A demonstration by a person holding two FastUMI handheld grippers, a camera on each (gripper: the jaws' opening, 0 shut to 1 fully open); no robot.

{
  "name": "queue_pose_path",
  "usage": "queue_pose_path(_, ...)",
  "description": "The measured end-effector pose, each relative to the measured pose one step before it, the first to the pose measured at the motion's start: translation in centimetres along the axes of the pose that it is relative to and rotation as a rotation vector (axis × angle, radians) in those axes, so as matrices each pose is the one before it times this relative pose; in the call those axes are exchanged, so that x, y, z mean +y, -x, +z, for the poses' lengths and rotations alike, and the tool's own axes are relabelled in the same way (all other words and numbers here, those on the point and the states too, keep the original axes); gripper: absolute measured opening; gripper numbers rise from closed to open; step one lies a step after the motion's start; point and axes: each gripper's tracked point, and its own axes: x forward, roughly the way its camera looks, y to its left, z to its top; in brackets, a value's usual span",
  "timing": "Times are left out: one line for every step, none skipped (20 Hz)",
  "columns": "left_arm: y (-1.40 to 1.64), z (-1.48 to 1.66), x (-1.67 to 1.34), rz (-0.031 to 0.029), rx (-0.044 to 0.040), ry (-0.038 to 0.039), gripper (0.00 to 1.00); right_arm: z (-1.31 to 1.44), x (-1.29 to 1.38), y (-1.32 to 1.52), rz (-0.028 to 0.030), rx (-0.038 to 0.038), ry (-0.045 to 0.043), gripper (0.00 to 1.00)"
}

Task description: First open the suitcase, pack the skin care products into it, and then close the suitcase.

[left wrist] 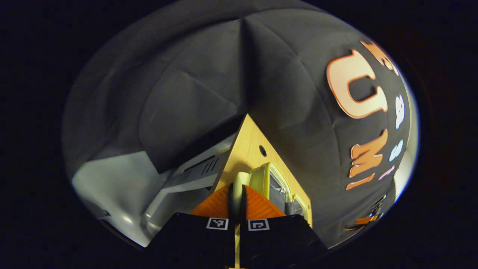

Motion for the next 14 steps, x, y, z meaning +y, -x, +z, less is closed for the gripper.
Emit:
queue_pose_path(0.929, 0.822, -1.690, 0.00210, -0.01257, -0.04730, 0.05, 0.222, -0.320, 0.102, -0.00159, -0.00994, 0.00848, 0.96)
queue_pose_path(0.814, 1.119, -1.881, -0.00369, -0.01101, -0.03536, 0.05, 0.186, -0.275, 0.224, 0.00074, -0.00991, 0.00743, 0.96)
queue_pose_path(0.844, 1.018, -2.228, -0.00650, -0.00658, -0.03113, 0.05, 0.194, -0.299, 0.097, 0.00350, -0.01161, 0.00344, 0.96)
queue_pose_path(0.612, 0.821, -1.746, -0.00530, -0.01088, -0.03125, 0.05, 0.307, -0.210, 0.047, 0.00687, -0.01077, -0.00038, 0.96)
queue_pose_path(0.563, 0.637, -2.037, -0.00602, 0.00010, -0.04105, 0.05, 0.105, -0.191, 0.157, 0.00950, -0.01083, -0.00196, 0.96)
queue_pose_path(0.520, 0.466, -1.902, -0.00086, 0.00422, -0.04928, 0.05, 0.307, -0.252, 0.191, 0.01179, -0.01184, -0.00090, 0.96)
queue_pose_path(0.179, 0.379, -1.650, 0.00536, -0.00155, -0.04040, 0.05, 0.322, -0.332, 0.259, 0.01160, -0.00977, 0.00088, 0.96)
queue_pose_path(0.386, 0.437, -1.902, 0.01279, 0.00374, -0.04368, 0.05, 0.269, -0.380, 0.166, 0.01146, -0.00780, 0.00411, 0.96)
queue_pose_path(0.186, 0.430, -1.541, 0.01661, -0.00105, -0.04505, 0.07, 0.272, -0.485, 0.197, 0.01209, -0.00779, 0.00637, 0.96)
queue_pose_path(0.275, 0.436, -1.534, 0.01765, 0.00047, -0.04757, 0.05, 0.272, -0.604, 0.259, 0.01403, -0.00626, 0.00968, 0.96)
queue_pose_path(0.268, 0.309, -1.565, 0.02903, -0.00139, -0.05033, 0.05, 0.221, -0.652, 0.292, 0.01062, -0.00183, 0.00745, 0.95)
queue_pose_path(0.320, 0.349, -1.235, 0.03076, -0.00493, -0.04020, 0.05, 0.290, -0.914, 0.308, 0.01553, -0.00196, 0.00748, 0.95)
queue_pose_path(0.217, -0.043, -1.354, 0.03342, 0.00645, -0.03729, 0.05, 0.378, -0.816, 0.337, 0.01222, -0.00180, 0.00588, 0.95)
queue_pose_path(0.224, 0.134, -1.503, 0.02760, -0.00200, -0.02605, 0.05, 0.563, -1.128, 0.432, 0.01676, -0.00366, 0.00709, 0.95)
